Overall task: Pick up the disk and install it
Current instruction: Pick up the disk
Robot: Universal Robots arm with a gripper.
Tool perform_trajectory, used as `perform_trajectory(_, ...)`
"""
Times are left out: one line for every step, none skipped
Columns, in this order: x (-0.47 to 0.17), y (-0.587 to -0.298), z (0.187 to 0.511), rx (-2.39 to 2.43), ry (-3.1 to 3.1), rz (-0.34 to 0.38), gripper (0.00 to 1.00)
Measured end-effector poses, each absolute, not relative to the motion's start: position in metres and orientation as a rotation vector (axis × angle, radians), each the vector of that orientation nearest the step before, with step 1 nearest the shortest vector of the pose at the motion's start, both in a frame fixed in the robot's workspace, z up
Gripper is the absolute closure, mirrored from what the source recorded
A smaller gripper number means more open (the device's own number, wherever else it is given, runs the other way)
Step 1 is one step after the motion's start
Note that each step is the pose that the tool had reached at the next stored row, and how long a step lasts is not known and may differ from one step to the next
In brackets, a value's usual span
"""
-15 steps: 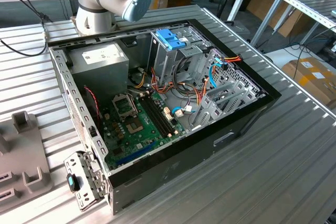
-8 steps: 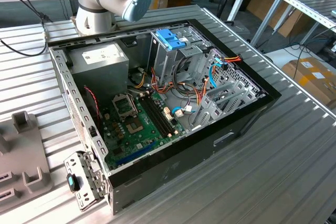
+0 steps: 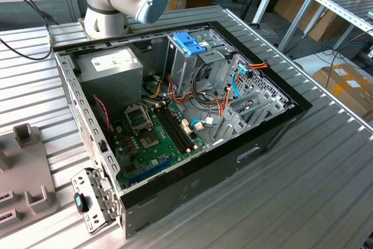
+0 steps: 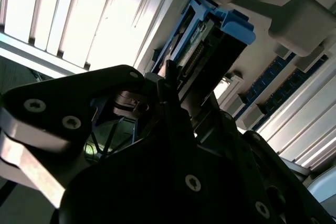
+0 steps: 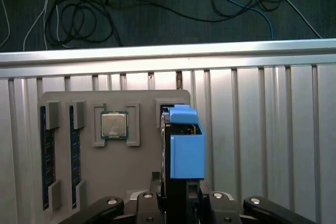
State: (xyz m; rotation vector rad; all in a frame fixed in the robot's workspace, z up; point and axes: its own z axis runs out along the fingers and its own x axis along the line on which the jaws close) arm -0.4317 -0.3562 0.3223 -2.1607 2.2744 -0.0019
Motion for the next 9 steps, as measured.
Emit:
perform_trajectory(-0.432, -0.356, 0.324, -2.161, 2.274, -0.002, 0.65)
perform_trajectory(-0.432, -0.356, 0.329, -2.161, 2.274, -0.002, 0.65)
perform_trajectory(-0.432, -0.356, 0.331, -2.161, 2.274, -0.002, 0.65)
perform_trajectory(-0.432, -0.356, 0.333, -2.161, 2.274, -0.002, 0.65)
perform_trajectory(-0.432, -0.356, 0.336, -2.161, 2.274, -0.002, 0.65)
perform_trajectory(-0.432, -0.356, 0.339, -2.161, 2.274, -0.002, 0.65)
perform_trajectory(-0.432, -0.356, 0.340, -2.161, 2.274, -0.002, 0.65)
perform_trajectory(-0.432, -0.356, 0.342, -2.161, 2.274, -0.002, 0.65)
perform_trajectory(-0.432, -0.356, 0.343, -2.161, 2.274, -0.002, 0.65)
